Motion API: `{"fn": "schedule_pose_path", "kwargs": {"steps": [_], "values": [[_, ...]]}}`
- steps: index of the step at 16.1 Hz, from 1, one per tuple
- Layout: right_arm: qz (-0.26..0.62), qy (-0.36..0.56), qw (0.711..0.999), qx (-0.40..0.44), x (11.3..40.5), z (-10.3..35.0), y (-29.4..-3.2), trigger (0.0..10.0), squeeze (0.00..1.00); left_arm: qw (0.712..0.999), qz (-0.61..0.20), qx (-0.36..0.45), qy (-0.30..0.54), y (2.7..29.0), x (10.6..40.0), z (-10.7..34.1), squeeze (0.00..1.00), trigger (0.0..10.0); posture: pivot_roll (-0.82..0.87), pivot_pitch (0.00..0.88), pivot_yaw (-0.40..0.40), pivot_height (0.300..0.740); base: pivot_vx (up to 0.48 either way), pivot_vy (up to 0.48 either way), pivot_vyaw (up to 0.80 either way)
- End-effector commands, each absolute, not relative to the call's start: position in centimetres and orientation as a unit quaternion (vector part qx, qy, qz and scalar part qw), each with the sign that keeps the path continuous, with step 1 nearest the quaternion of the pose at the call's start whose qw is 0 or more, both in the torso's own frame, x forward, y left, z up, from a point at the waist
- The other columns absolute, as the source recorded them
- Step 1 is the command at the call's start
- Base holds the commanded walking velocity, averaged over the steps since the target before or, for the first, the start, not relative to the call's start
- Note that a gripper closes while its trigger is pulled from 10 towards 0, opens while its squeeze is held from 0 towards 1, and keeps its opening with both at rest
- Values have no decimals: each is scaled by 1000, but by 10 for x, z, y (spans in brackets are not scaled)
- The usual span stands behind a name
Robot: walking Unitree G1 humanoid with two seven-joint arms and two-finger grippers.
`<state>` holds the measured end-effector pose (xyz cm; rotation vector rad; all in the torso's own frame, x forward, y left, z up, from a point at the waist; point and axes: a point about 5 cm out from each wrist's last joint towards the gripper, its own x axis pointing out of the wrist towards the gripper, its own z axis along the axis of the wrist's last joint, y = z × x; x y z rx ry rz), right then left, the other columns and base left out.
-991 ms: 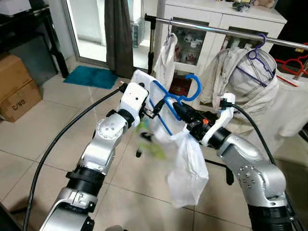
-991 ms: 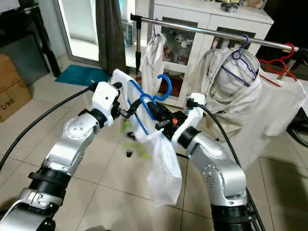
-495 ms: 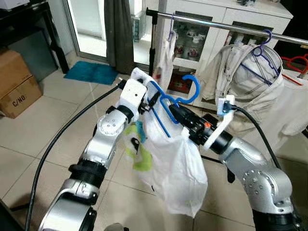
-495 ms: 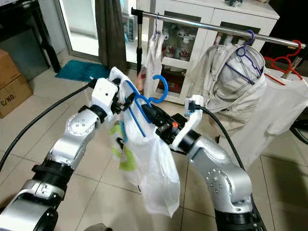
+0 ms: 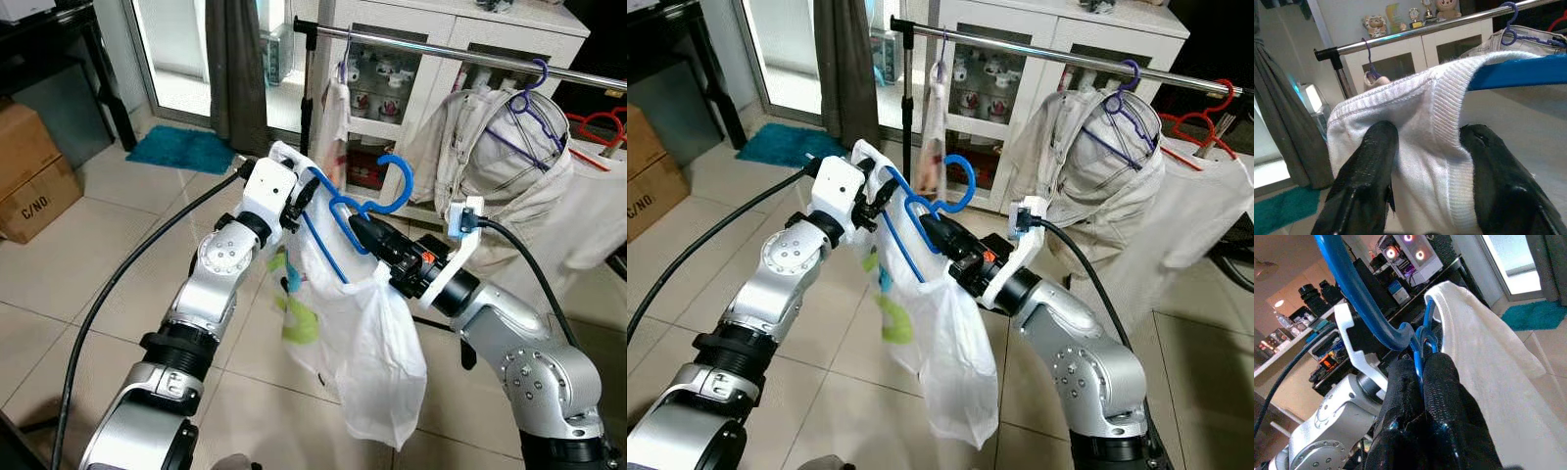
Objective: Hang hanger
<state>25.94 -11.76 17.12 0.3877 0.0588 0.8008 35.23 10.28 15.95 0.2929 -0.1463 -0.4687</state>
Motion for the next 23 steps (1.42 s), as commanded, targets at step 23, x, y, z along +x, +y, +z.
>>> {"fn": "schedule_pose_path", "kwargs": {"steps": [23], "values": [[323,46,932,157,280,169,-136,0,0,956,-259,119,-70,102,342,158,0,0,-58,0,-97,740,0,0,0]]}}
